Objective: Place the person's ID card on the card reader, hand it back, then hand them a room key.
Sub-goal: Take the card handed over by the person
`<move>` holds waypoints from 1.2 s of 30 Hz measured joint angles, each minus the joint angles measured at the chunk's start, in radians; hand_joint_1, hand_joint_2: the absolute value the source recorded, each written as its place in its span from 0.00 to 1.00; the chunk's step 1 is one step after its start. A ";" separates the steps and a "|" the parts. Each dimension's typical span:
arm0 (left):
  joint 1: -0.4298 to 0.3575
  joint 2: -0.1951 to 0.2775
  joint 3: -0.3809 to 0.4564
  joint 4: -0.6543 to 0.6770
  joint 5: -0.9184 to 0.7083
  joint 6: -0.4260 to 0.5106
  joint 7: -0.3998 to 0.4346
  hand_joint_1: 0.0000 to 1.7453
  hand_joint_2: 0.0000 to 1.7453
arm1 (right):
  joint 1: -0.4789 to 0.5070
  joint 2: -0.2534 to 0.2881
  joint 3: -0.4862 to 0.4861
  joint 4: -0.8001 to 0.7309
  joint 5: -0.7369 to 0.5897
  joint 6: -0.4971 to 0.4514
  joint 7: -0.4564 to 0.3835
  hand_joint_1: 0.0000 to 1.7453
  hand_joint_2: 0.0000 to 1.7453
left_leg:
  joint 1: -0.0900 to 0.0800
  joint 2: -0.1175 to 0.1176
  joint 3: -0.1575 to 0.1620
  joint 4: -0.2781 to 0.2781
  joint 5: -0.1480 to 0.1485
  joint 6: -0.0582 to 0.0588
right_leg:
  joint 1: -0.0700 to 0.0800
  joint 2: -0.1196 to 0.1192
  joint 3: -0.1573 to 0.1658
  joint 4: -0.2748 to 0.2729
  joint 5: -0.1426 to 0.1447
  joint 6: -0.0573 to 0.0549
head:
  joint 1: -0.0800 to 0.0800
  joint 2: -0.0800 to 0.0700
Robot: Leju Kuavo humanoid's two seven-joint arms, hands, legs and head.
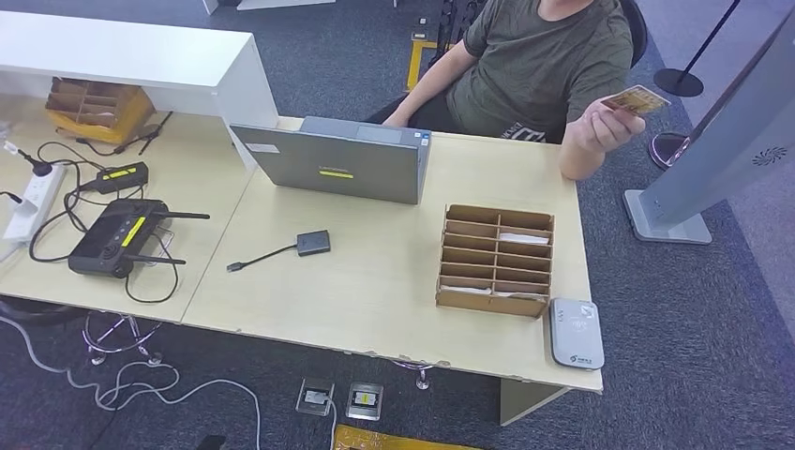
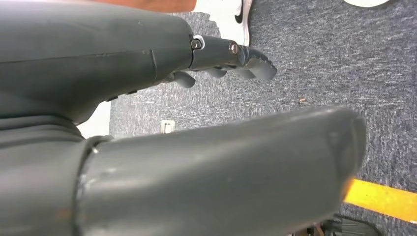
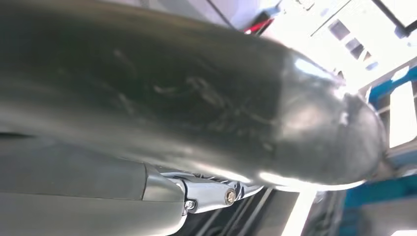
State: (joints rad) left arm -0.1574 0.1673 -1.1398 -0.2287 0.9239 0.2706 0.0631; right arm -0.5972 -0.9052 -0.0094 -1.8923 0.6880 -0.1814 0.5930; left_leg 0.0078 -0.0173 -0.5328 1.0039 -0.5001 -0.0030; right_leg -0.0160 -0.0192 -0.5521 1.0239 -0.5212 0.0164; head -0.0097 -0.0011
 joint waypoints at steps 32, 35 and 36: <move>-0.008 -0.030 0.000 0.000 -0.026 0.009 0.007 0.00 0.00 | -0.441 0.258 0.790 0.409 0.051 0.208 -0.059 0.00 1.00 | 0.001 0.001 -0.001 0.000 0.001 -0.001 | 0.001 0.001 -0.002 0.000 0.000 -0.001 | 0.000 0.000; -0.005 -0.032 0.000 0.000 -0.025 0.009 0.007 0.00 0.00 | -0.445 0.267 0.810 0.448 0.038 0.210 -0.066 0.00 1.00 | 0.001 0.001 -0.001 0.000 0.001 -0.001 | 0.001 0.001 -0.002 0.000 0.000 0.000 | 0.000 0.000; -0.004 -0.032 0.000 0.000 -0.023 0.009 0.007 0.00 0.00 | -0.447 0.270 0.817 0.462 0.034 0.209 -0.068 0.00 1.00 | 0.001 0.001 -0.001 0.000 0.001 -0.001 | 0.001 0.001 -0.002 0.000 0.000 -0.001 | 0.000 0.000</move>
State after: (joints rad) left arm -0.1611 0.1350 -1.1402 -0.2285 0.9005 0.2797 0.0705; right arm -1.0439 -0.6347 0.8073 -1.4302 0.7216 0.0276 0.5245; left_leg 0.0085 -0.0166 -0.5341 1.0041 -0.4995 -0.0041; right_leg -0.0154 -0.0179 -0.5540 1.0243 -0.5209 0.0159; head -0.0094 -0.0011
